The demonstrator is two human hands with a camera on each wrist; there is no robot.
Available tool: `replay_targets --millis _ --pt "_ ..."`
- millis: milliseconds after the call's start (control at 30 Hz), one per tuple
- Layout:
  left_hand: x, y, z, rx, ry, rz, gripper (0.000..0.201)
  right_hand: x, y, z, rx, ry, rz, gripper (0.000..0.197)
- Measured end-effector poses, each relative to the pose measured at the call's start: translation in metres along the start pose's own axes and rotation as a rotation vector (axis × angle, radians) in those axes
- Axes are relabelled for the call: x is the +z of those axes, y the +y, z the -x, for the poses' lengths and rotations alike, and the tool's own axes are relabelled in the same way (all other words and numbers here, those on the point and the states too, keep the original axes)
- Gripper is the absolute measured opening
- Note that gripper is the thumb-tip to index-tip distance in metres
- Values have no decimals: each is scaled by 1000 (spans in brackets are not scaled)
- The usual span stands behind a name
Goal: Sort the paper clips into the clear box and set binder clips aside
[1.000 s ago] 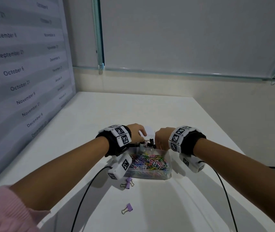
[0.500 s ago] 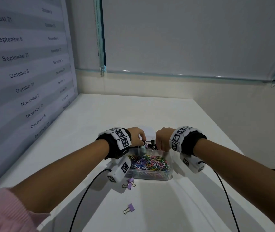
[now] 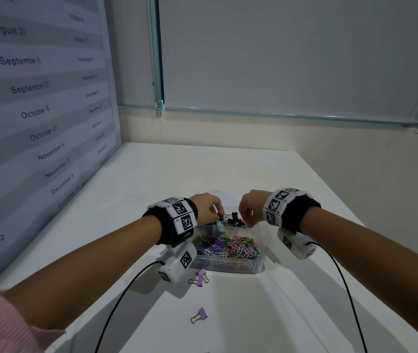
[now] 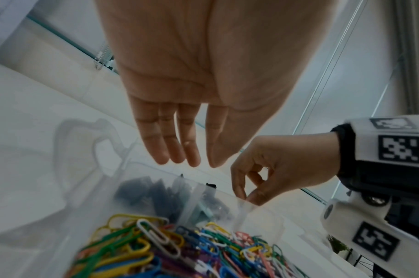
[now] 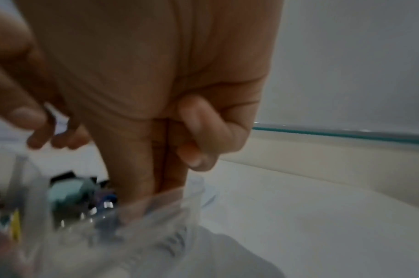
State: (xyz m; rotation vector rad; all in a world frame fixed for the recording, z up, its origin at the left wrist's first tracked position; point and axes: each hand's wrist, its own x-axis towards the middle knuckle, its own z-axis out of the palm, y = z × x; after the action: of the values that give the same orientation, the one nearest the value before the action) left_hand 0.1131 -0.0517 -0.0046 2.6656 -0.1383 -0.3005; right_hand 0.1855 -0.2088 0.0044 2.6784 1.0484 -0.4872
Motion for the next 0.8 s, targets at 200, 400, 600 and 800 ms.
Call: replay_targets --millis 200,400,600,800 --pt "-4 -1 28 37 38 -16 14 -5 4 24 -49 187 -240 6" --pt "12 0 75 143 -75 -87 16 1 -24 56 -136 237 -258 18" --pt "31 -7 108 207 -61 -201 29 31 -75 102 -340 159 -290 17" --pt "54 -8 116 280 -194 -286 31 67 -120 122 -511 41 -228 67"
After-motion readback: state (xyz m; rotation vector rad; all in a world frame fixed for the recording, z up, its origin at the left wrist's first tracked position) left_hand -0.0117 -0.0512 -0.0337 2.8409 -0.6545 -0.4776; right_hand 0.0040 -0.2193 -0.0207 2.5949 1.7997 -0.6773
